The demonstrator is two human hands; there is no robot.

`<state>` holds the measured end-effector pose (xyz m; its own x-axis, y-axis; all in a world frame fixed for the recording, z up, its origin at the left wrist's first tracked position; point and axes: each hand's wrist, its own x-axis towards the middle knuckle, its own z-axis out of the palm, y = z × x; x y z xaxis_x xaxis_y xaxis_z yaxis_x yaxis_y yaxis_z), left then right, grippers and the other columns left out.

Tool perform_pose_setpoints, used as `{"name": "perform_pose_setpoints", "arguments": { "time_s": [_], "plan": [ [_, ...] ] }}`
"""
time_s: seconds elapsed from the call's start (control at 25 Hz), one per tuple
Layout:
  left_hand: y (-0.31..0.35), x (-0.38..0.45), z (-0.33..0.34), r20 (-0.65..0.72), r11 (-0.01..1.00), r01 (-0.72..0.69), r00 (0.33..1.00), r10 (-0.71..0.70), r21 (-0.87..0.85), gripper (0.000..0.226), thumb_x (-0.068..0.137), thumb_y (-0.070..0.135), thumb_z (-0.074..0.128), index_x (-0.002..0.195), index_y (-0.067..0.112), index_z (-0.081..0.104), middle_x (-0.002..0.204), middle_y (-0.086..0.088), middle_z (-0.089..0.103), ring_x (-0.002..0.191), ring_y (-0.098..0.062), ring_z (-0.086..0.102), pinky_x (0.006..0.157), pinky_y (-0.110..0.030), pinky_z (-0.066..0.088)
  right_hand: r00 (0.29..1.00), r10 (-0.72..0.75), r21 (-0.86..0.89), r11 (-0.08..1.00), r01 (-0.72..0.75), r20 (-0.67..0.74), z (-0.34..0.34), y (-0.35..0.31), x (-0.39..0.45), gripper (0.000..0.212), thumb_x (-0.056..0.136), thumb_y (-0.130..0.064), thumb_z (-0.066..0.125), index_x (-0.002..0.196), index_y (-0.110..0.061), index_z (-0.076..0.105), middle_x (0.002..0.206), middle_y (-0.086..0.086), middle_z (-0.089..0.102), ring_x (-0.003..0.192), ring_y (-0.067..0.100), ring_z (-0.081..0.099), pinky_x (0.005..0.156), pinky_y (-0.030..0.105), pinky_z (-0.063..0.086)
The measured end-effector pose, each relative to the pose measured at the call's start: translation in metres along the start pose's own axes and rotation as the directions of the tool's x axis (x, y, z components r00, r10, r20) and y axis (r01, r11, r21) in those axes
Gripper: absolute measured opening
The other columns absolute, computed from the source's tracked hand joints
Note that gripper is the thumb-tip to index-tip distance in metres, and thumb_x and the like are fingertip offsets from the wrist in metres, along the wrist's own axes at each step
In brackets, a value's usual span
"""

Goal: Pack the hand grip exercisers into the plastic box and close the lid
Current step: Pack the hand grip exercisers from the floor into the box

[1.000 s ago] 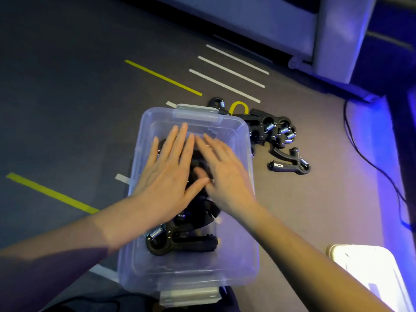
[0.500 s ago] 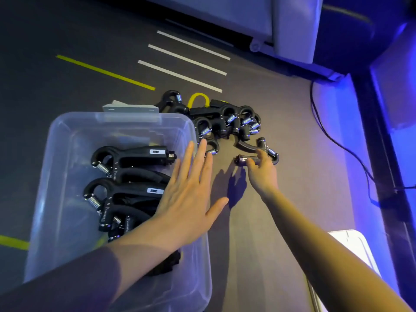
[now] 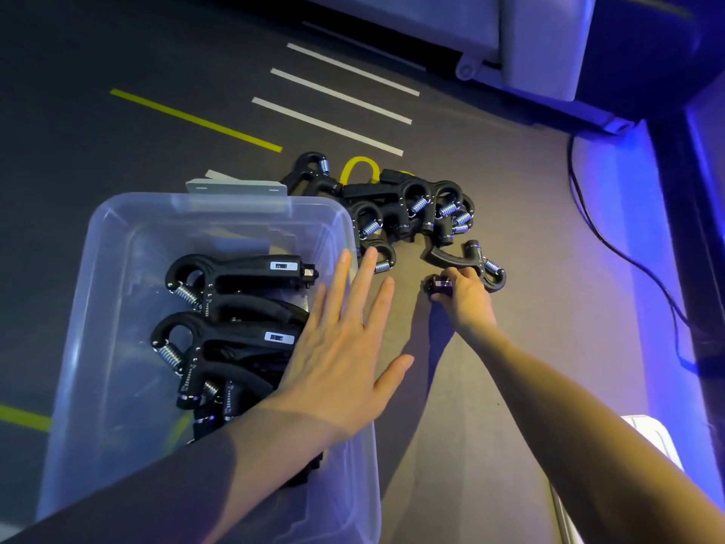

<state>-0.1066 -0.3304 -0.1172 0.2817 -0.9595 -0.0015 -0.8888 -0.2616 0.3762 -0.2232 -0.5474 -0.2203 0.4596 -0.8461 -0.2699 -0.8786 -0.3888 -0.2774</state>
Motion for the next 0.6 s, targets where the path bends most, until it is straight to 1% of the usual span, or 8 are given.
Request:
{"name": "perform_pose_setpoints", "arguments": {
  "time_s": [0.08, 0.16, 0.28, 0.32, 0.4, 0.48, 0.56, 0.6],
  "plan": [
    [0.001, -0.001, -0.006, 0.041, 1.0, 0.013, 0.999, -0.012, -0.023, 0.08, 0.083, 0.059, 0.015, 0.148, 0.014, 0.01, 0.154, -0.005, -0.02, 0.138, -0.024, -0.026, 0.112, -0.043, 0.0, 0.998, -0.04, 0.004, 0.999, 0.04, -0.052, -0.002, 0.001, -0.009, 0.039, 0.089, -0.015, 0.062, 0.126, -0.006, 0.052, 0.128, 0.015, 0.047, 0.108, 0.038, 0.055, 0.084, 0.038, 0.046],
    [-0.001, -0.002, -0.013, 0.081, 0.998, 0.017, 0.997, -0.012, -0.063, 0.077, 0.087, 0.06, 0.017, 0.148, 0.017, -0.002, 0.15, 0.002, -0.032, 0.133, -0.019, -0.036, 0.112, -0.039, -0.009, 0.986, -0.056, 0.111, 0.991, 0.074, -0.159, -0.011, -0.001, -0.023, 0.034, 0.089, -0.014, 0.062, 0.121, -0.005, 0.055, 0.125, 0.015, 0.049, 0.103, 0.035, 0.058, 0.082, 0.034, 0.045],
    [-0.012, -0.008, -0.029, 0.115, 0.994, -0.011, 0.993, 0.023, -0.111, 0.076, 0.092, 0.053, 0.033, 0.147, 0.019, -0.007, 0.15, 0.006, -0.03, 0.135, -0.012, -0.033, 0.116, -0.038, -0.006, 0.943, -0.091, 0.301, 0.934, 0.192, -0.32, -0.036, -0.016, -0.058, 0.035, 0.089, -0.013, 0.063, 0.122, -0.007, 0.056, 0.121, 0.008, 0.052, 0.085, 0.017, 0.061, 0.082, 0.022, 0.048],
    [-0.018, -0.013, -0.034, 0.108, 0.995, -0.03, 0.993, 0.041, -0.099, 0.076, 0.092, 0.054, 0.032, 0.147, 0.019, -0.006, 0.151, 0.006, -0.028, 0.136, -0.012, -0.03, 0.116, -0.038, -0.005, 0.923, -0.125, 0.332, 0.908, 0.254, -0.363, -0.046, -0.022, -0.073, 0.035, 0.088, -0.012, 0.063, 0.122, -0.009, 0.056, 0.118, 0.005, 0.052, 0.081, 0.011, 0.06, 0.081, 0.015, 0.049],
    [-0.034, -0.03, -0.045, 0.083, 0.997, -0.069, 0.994, 0.072, -0.034, 0.078, 0.087, 0.06, 0.021, 0.147, 0.018, -0.003, 0.153, 0.003, -0.022, 0.138, -0.013, -0.025, 0.116, -0.037, -0.005, 0.876, -0.229, 0.35, 0.851, 0.392, -0.425, -0.064, -0.035, -0.103, 0.035, 0.087, -0.012, 0.064, 0.121, -0.013, 0.056, 0.116, -0.002, 0.051, 0.085, 0.009, 0.062, 0.082, 0.006, 0.046],
    [-0.049, -0.051, -0.057, 0.07, 0.998, -0.056, 0.996, 0.055, 0.013, 0.083, 0.08, 0.062, 0.013, 0.148, 0.016, 0.0, 0.155, 0.0, -0.017, 0.14, -0.015, -0.02, 0.113, -0.035, -0.006, 0.806, -0.363, 0.301, 0.792, 0.531, -0.467, -0.079, -0.053, -0.132, 0.038, 0.086, -0.014, 0.065, 0.123, -0.015, 0.053, 0.12, -0.002, 0.049, 0.098, 0.013, 0.061, 0.09, 0.014, 0.048],
    [-0.064, -0.075, -0.067, 0.073, 1.0, 0.001, 0.997, -0.002, 0.007, 0.086, 0.078, 0.064, 0.009, 0.147, 0.016, -0.001, 0.154, 0.0, -0.017, 0.14, -0.014, -0.019, 0.113, -0.033, -0.006, 0.724, -0.508, 0.231, 0.721, 0.654, -0.466, -0.088, -0.074, -0.158, 0.04, 0.086, -0.015, 0.067, 0.124, -0.012, 0.053, 0.123, 0.004, 0.049, 0.11, 0.013, 0.055, 0.096, 0.023, 0.048],
    [-0.071, -0.088, -0.072, 0.087, 1.0, 0.03, 0.996, -0.03, 0.002, 0.087, 0.077, 0.066, 0.008, 0.147, 0.016, -0.003, 0.154, 0.0, -0.018, 0.14, -0.013, -0.02, 0.113, -0.033, -0.007, 0.679, -0.579, 0.192, 0.681, 0.707, -0.451, -0.09, -0.086, -0.172, 0.04, 0.087, -0.018, 0.066, 0.123, -0.011, 0.053, 0.124, 0.006, 0.049, 0.112, 0.011, 0.053, 0.098, 0.024, 0.045]
  ]
}}
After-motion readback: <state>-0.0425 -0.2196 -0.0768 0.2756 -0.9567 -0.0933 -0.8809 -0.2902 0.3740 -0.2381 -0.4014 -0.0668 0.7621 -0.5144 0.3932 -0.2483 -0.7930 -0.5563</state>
